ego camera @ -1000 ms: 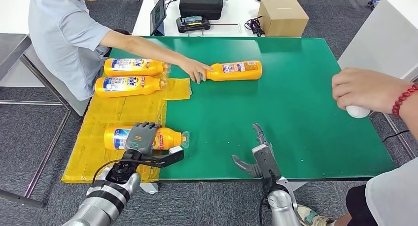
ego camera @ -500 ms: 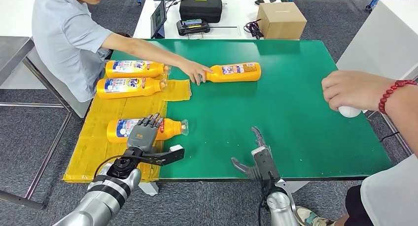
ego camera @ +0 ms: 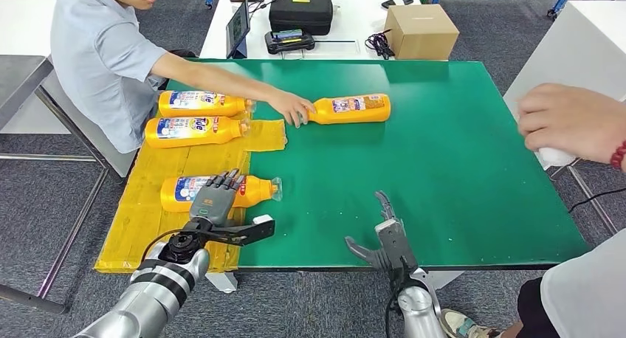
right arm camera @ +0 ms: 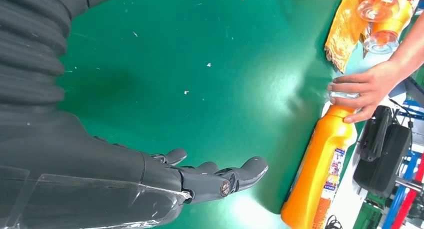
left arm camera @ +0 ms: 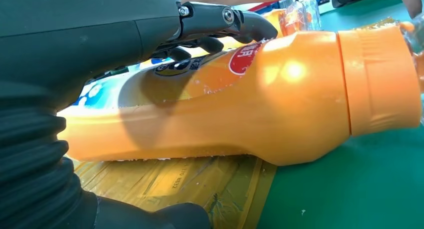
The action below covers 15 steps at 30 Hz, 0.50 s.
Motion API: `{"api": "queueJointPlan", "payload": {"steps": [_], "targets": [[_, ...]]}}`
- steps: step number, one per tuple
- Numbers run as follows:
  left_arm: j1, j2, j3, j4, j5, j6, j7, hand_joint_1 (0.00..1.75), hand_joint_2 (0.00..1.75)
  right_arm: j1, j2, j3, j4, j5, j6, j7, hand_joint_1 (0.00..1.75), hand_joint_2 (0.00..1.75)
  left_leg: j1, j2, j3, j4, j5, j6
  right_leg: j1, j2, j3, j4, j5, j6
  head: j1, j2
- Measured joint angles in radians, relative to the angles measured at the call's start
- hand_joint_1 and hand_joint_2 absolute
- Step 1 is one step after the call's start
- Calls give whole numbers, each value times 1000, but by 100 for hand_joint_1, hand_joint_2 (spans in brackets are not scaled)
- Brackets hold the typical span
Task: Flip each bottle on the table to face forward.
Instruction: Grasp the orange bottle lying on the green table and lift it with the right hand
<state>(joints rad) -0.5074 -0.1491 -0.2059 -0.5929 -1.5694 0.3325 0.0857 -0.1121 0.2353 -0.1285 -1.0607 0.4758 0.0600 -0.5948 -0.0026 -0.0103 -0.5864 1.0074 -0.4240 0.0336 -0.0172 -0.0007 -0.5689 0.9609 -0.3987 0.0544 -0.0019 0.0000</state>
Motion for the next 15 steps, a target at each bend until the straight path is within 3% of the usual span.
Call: {"api": "queueJointPlan", "payload": {"steps": [8, 15], "targets": [[33, -14, 2, -47, 0, 41, -18, 0, 175, 5, 0, -4, 0, 2, -4, -1, 0, 175, 0, 0, -1, 0, 0, 0, 0, 0, -2, 0, 0, 0, 0, 0], [183, -68, 7, -303, -1, 51, -102, 0, 175, 34, 18, -27, -42, 21, -47, -6, 0, 175, 0, 1, -12, 1, 0, 0, 0, 0, -12, 0, 0, 1, 0, 0]]}}
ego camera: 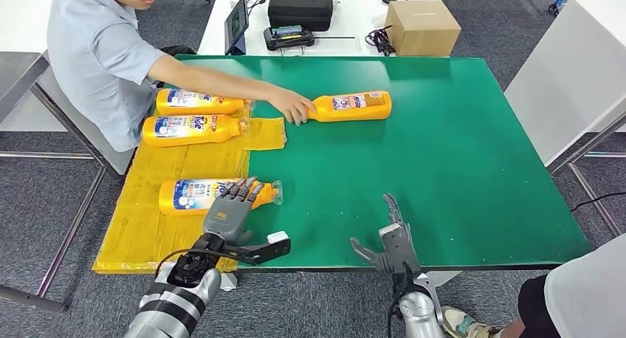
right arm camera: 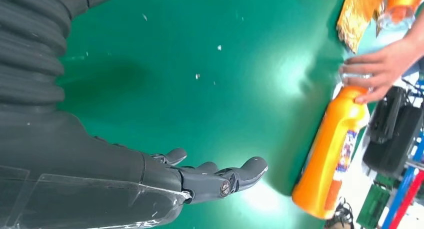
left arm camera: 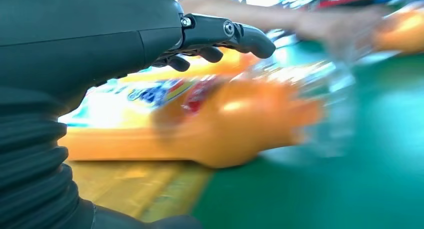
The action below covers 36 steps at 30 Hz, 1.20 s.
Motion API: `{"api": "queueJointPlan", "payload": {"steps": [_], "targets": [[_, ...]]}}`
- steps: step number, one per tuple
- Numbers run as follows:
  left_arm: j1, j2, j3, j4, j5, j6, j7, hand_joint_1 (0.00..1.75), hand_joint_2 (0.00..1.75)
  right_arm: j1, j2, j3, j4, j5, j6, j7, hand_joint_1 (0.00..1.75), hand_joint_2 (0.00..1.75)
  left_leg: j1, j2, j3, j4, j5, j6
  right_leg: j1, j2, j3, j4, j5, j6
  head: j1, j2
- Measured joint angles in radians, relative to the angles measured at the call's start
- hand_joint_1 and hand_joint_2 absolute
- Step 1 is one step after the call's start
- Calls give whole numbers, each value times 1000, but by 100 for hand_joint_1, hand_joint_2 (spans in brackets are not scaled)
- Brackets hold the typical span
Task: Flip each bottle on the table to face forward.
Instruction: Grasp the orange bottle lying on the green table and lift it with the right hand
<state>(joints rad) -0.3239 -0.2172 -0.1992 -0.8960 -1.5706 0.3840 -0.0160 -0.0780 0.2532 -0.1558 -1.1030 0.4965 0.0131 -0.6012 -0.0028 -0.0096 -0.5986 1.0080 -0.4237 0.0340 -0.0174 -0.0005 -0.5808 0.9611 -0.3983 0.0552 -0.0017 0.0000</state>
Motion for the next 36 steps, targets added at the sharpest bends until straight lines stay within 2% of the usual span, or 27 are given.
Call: {"api": "queueJointPlan", "payload": {"steps": [3, 8, 13, 20, 22, 24, 28, 32, 34, 36], "targets": [[38, -17, 5, -81, 35, -3, -35, 0, 175, 9, 8, -9, -24, 7, -14, -2, 0, 175, 0, 0, -3, 0, 0, 0, 0, 0, -3, 0, 0, 0, 0, 0], [136, -61, 24, -270, 194, -28, -147, 0, 175, 58, 40, -23, -131, 7, -13, -26, 0, 175, 0, 0, -7, 0, -1, -1, 0, 0, -8, 0, 0, 0, 0, 0], [210, -86, 10, -439, 220, -45, -161, 0, 175, 114, 77, -22, -277, -3, 20, -47, 0, 175, 0, 0, -10, 0, -1, -1, 0, 0, -11, 0, -1, 0, 0, 0], [248, -94, -4, -536, 244, -23, -172, 0, 175, 149, 95, -9, -377, -17, 22, -75, 0, 175, 0, 0, -10, 0, -1, -1, 0, 0, -10, 0, 0, 0, 0, 0], [267, -98, -9, -575, 274, -4, -182, 0, 175, 165, 99, 7, -419, -32, 13, -71, 0, 87, 0, 0, -10, 0, -1, -1, 0, 0, -10, 0, 0, 0, 0, 0], [295, -103, -15, -624, 319, 4, -194, 0, 175, 180, 101, 27, -459, -53, -3, -31, 0, 0, 0, 1, -10, 0, -1, -1, 0, 0, -11, 0, -1, 0, 0, 0], [378, -115, -22, -731, 461, 3, -245, 0, 175, 202, 102, 69, -513, -46, -80, 55, 0, 0, 0, 1, -10, 0, -2, -1, 0, 0, -12, 0, -1, 0, 0, 0], [439, -116, -31, -820, 683, -77, -326, 0, 175, 218, 99, 114, -561, 32, -154, 58, 0, 0, 0, 1, -10, 0, -2, -2, 0, 0, -13, 0, -1, -1, 0, 0], [455, -116, -32, -848, 721, -95, -342, 0, 175, 225, 96, 132, -581, 53, -164, 52, 0, 0, 1, 1, -10, 0, -2, -2, 0, 0, -13, 0, -1, -1, 0, 0], [465, -116, -32, -867, 728, -100, -345, 0, 175, 231, 92, 144, -594, 58, -167, 50, 0, 87, 1, 1, -10, 0, -2, -2, 0, 0, -12, 0, -1, -1, 0, 0]]}}
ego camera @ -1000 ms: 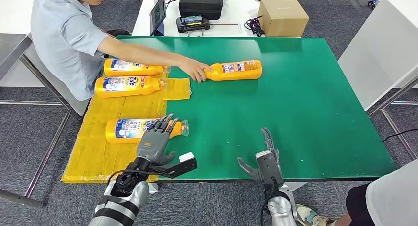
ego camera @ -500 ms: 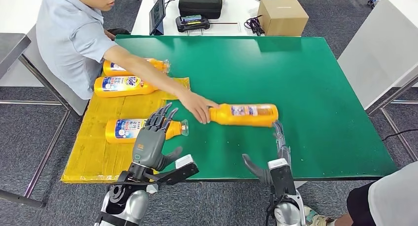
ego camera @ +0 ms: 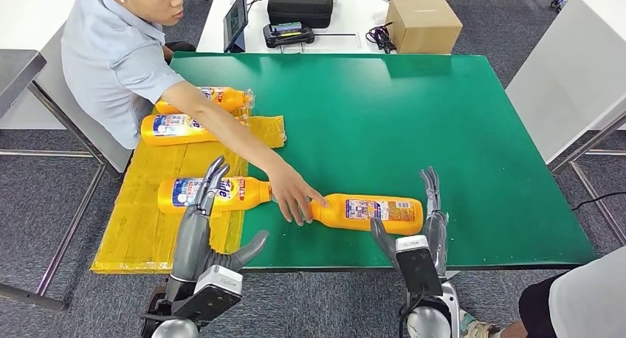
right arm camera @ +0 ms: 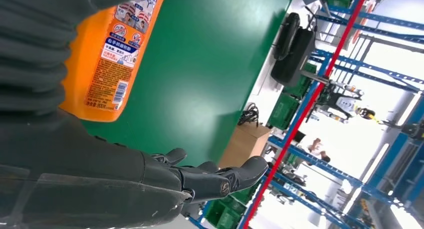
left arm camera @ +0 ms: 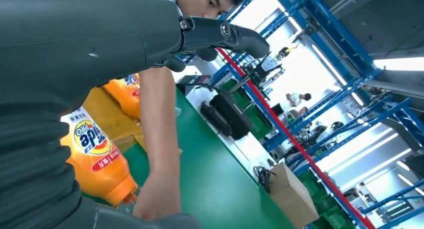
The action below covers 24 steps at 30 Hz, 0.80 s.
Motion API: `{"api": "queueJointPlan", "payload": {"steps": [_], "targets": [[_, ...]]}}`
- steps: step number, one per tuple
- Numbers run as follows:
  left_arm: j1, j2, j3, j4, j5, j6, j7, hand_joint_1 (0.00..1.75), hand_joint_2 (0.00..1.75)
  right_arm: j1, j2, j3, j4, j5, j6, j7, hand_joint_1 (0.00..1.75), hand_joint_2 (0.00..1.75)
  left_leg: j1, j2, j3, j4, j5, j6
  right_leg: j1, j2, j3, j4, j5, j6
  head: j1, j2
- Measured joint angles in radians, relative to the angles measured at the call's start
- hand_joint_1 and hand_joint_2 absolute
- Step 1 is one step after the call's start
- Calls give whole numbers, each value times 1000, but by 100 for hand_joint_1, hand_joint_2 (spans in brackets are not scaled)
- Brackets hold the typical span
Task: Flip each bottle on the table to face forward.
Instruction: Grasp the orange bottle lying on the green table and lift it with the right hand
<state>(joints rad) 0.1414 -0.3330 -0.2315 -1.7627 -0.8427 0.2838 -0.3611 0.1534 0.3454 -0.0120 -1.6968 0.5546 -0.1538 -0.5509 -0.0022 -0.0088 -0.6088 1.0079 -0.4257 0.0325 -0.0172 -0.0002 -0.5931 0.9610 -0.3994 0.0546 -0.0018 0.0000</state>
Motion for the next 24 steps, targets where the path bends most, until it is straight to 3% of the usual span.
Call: {"api": "queueJointPlan", "payload": {"steps": [2, 4, 7, 11, 18, 24], "targets": [[8, 0, 0, -13, 13, -5, -1, 0, 175, 5, -2, 8, -10, 7, -1, -4, 0, 175, 0, 0, 0, 0, 0, 0, 0, 0, 0, 0, 0, 0, 0, 0], [15, 0, 0, -25, 61, -24, -4, 0, 175, 10, -5, 17, -20, 49, -9, -20, 0, 175, 0, 0, 0, 0, 0, 0, 0, 0, 0, 0, 0, 0, 0, 0], [29, 0, 0, -51, 161, -47, -16, 0, 175, 25, -10, 36, -44, 220, -66, -40, 0, 175, 0, 0, 0, 0, 0, 0, 0, 0, 0, 0, 0, 0, 0, 0], [59, -3, 8, -103, 229, -39, -22, 0, 175, 57, -24, 77, -80, 491, -187, 22, 0, 175, 0, 0, 0, 0, 0, 0, 0, 0, 0, 0, 0, 0, 0, 0], [84, -8, 58, -155, 371, -110, -23, 0, 175, 84, -47, 104, -112, 573, -263, 86, 0, 175, 0, 0, 0, 0, 0, 0, 0, 0, 0, 0, 0, 0, 0, 0], [86, -11, 75, -155, 427, -116, -52, 0, 175, 72, -83, 100, -97, 808, -287, 209, 0, 175, 0, 0, 0, 0, 0, 0, 0, 0, 1, 0, 0, 0, 0, 0]]}}
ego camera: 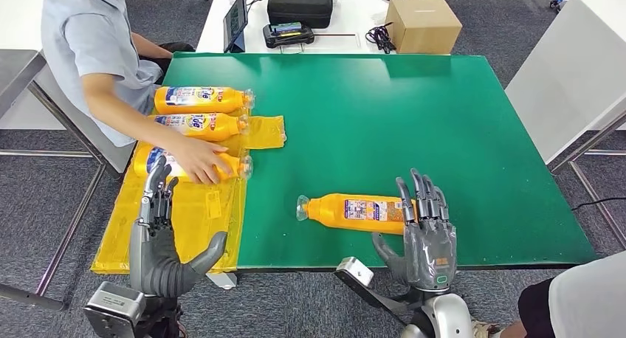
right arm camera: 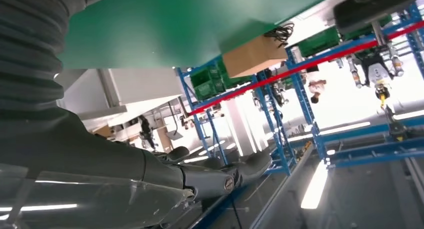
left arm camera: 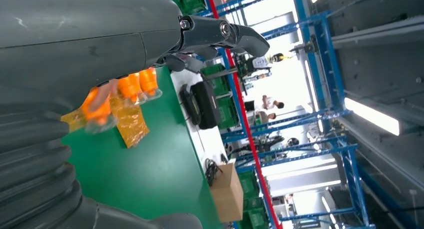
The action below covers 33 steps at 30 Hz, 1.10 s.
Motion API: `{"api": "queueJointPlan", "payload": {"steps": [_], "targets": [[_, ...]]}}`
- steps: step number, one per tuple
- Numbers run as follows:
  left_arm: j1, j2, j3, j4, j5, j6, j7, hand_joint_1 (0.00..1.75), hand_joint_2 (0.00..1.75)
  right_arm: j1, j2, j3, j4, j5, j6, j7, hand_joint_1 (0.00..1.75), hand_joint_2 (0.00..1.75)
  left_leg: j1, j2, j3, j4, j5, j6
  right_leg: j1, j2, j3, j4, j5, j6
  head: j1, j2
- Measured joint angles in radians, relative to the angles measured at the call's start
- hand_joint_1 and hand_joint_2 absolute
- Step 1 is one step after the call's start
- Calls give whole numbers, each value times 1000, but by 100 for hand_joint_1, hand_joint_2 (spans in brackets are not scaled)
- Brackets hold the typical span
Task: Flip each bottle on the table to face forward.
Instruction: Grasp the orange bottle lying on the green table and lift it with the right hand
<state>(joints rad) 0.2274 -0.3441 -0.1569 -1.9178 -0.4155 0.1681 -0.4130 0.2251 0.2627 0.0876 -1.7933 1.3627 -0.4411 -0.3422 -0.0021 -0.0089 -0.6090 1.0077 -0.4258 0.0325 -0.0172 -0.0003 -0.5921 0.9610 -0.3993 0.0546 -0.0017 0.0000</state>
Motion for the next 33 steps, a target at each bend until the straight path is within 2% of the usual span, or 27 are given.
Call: {"api": "queueJointPlan", "payload": {"steps": [7, 12, 24, 33], "targets": [[1, -1, 17, 0, 43, -22, -7, 0, 175, -48, -49, -15, 81, 4, 73, 80, 0, 175, 0, 0, 0, 0, 0, 0, 0, 0, 0, 0, 0, 0, 0, 0], [1, -2, 10, 3, 33, -37, -7, 0, 175, -87, -77, -58, 144, -24, 108, 83, 0, 175, 0, 0, 0, 0, 0, 0, 0, 0, 0, 0, 0, 0, 0, 0], [-4, -5, -5, 17, 8, -56, 1, 0, 175, -150, -112, -92, 217, 16, 110, 102, 0, 175, 0, 0, 0, 0, 0, 0, 0, 0, 0, 0, 0, 0, 0, 0], [-27, -8, -24, 39, -3, -76, 41, 0, 175, -224, -144, -107, 319, 46, 110, 115, 0, 175, 0, 0, 0, 0, 0, 0, 0, 0, 0, 0, 0, 0, 0, 0]]}}
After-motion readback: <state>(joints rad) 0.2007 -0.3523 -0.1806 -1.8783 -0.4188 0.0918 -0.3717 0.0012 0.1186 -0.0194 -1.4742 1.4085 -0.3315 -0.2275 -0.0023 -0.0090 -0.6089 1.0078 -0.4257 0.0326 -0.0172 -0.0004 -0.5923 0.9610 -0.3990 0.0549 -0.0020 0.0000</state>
